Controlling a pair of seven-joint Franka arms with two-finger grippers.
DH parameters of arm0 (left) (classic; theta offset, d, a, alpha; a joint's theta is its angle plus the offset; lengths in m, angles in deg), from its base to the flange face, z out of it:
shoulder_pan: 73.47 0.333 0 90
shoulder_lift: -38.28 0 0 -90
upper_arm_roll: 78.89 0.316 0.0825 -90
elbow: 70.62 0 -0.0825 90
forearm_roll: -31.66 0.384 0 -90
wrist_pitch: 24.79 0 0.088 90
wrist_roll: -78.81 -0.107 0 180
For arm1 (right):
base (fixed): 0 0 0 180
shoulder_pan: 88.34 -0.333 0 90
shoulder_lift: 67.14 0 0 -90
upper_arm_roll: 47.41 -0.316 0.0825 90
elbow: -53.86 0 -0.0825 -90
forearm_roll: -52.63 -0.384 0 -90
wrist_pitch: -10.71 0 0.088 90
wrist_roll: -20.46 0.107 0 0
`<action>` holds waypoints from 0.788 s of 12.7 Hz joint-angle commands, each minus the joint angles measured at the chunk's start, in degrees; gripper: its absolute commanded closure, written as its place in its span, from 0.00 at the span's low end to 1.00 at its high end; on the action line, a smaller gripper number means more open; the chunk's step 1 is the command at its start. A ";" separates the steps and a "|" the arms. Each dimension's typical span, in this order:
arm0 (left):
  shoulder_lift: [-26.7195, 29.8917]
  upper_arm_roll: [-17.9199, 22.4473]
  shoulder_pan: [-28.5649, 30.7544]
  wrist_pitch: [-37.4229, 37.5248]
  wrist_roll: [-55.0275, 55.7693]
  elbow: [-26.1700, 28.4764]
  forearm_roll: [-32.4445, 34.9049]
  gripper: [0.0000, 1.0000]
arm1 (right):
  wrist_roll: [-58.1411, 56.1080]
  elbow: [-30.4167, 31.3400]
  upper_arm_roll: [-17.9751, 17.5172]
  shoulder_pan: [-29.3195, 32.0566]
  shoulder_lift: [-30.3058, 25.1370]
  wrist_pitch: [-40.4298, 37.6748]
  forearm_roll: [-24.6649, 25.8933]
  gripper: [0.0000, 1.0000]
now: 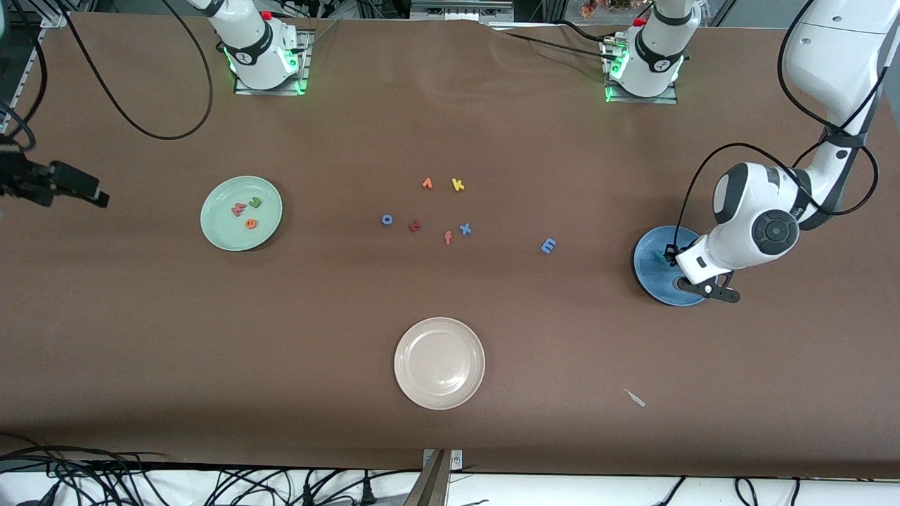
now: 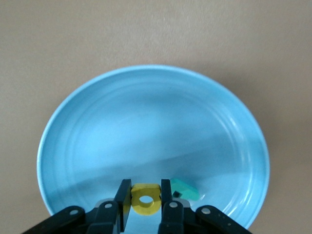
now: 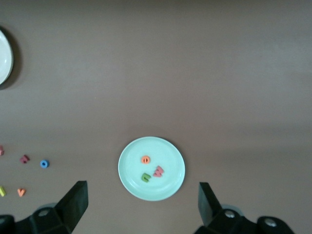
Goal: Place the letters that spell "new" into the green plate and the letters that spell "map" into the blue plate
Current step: 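Move the left gripper to the blue letter and grasp it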
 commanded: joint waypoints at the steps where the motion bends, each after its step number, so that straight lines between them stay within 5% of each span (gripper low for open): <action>1: 1.91 -1.70 -2.22 3.15 0.31 -0.95 0.97 0.00 | -0.59 4.56 -3.51 3.18 -5.18 -3.58 1.95 0.00; 7: 1.65 -2.76 -10.83 4.40 0.14 -2.54 -2.46 0.00 | -0.76 3.78 -3.25 0.28 -5.80 -4.02 5.56 0.00; 10: 0.68 -8.02 -12.34 1.51 0.14 -2.45 -2.46 0.00 | -0.59 4.39 -2.02 0.19 -5.63 -3.41 4.85 0.00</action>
